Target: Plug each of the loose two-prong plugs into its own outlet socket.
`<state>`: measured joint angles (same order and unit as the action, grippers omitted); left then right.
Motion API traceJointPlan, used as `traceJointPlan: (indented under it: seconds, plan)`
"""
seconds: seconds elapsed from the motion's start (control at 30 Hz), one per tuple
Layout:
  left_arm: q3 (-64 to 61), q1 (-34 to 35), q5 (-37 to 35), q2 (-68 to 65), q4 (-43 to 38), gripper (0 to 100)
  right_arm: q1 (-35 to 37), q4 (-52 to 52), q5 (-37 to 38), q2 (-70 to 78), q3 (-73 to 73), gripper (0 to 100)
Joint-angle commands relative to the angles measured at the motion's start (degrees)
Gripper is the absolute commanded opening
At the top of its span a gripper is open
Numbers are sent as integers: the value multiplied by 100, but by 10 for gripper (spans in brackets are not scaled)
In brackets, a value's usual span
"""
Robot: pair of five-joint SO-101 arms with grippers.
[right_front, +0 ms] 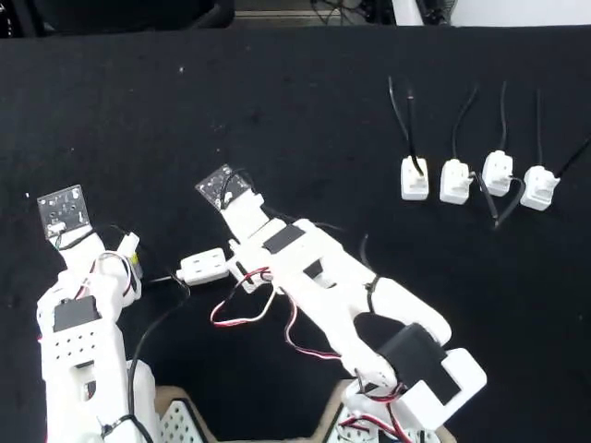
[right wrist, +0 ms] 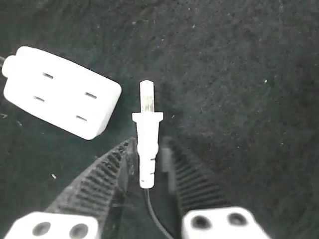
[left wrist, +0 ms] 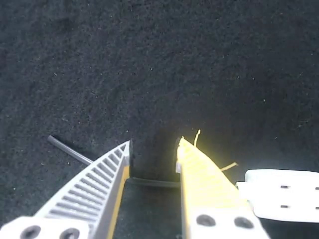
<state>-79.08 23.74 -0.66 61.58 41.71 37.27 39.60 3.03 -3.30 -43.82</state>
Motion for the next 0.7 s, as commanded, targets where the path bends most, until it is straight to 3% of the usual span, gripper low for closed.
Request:
traceJointPlan:
  seconds: [0.0,0.27,0.47,0.67]
  plan:
    - [57,-4,-44,114,-9,159,-220,26,9,-110,277,20]
    - [57,-4,-44,123,-9,159,-923,615,18,-971,180,11]
    - [57,4,-35,114,-9,159,-563,141,0,-286,22,29]
    - [48,4,-26,97,-9,159,-334,774,18,488,831,119]
